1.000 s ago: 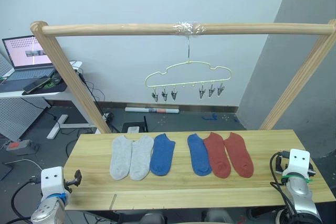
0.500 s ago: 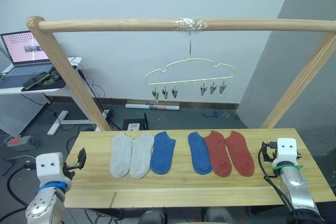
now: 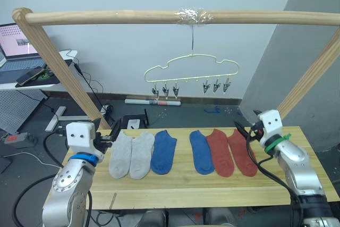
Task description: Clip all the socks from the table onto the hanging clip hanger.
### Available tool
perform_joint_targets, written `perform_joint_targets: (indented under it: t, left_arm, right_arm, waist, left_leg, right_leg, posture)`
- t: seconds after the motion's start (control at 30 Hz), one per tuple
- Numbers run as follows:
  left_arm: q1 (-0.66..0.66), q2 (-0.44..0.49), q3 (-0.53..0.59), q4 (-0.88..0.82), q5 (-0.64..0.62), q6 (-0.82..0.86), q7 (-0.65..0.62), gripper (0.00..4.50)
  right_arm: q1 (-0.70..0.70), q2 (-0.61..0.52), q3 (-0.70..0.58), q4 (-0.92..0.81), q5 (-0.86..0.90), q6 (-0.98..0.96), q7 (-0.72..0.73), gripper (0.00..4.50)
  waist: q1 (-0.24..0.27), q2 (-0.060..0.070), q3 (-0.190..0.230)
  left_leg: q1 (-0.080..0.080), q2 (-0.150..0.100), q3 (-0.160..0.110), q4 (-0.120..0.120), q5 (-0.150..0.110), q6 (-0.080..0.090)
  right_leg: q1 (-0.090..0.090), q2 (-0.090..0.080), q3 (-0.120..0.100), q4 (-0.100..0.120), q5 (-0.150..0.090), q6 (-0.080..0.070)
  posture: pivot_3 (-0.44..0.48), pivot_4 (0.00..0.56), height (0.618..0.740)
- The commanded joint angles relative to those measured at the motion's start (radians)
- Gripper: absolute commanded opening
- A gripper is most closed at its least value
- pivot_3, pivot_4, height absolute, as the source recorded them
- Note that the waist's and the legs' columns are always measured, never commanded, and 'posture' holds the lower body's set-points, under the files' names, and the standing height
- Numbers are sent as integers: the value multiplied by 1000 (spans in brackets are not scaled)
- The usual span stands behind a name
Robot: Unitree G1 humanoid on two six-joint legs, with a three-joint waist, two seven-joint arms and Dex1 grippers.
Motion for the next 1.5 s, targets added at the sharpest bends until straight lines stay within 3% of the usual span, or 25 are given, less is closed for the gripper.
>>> perform_joint_targets:
  t: [0.03,0.07,0.3,0.6,0.97,1.5]
  left_arm:
    - [-46,15,-20,-40,13,19,0,2110]
    - [-62,15,-34,-36,17,26,-4,1849]
    - [-211,-41,-139,70,76,-15,-15,1849]
    - [-318,-127,-196,197,138,-94,-9,1849]
    - [-408,-182,-196,341,190,-204,-4,1849]
    - [-471,-193,-188,395,214,-253,-2,1849]
  right_arm:
    - [-42,-6,9,-60,55,34,67,4500]
    - [-56,0,13,-75,75,54,82,4500]
    - [-160,18,83,-237,232,230,206,4500]
    - [-234,17,114,-345,289,350,216,4500]
    - [-259,24,119,-429,349,444,206,4500]
    - [-295,51,115,-500,416,520,164,4500]
  waist:
    - [1,-1,3]
    - [1,-2,5]
    - [-2,-3,24]
    - [-3,-8,40]
    - [-6,-10,56]
    - [-7,-13,70]
  left_leg:
    - [0,0,0,0,0,-1]
    - [0,0,0,0,0,-1]
    - [0,0,1,0,0,-1]
    - [-3,0,1,0,-1,-2]
    - [-4,0,1,0,-1,-2]
    - [-5,0,1,0,-1,-2]
  right_leg:
    - [0,0,0,0,0,0]
    - [0,1,0,0,0,0]
    - [-1,1,0,0,0,0]
    - [-3,1,0,0,3,-4]
    - [-4,1,0,0,3,-4]
    - [-5,1,-1,0,3,-4]
  posture:
    - [-13,97,740]
    - [-14,101,740]
    - [-38,124,740]
    - [-72,146,740]
    - [-99,174,740]
    - [-108,180,740]
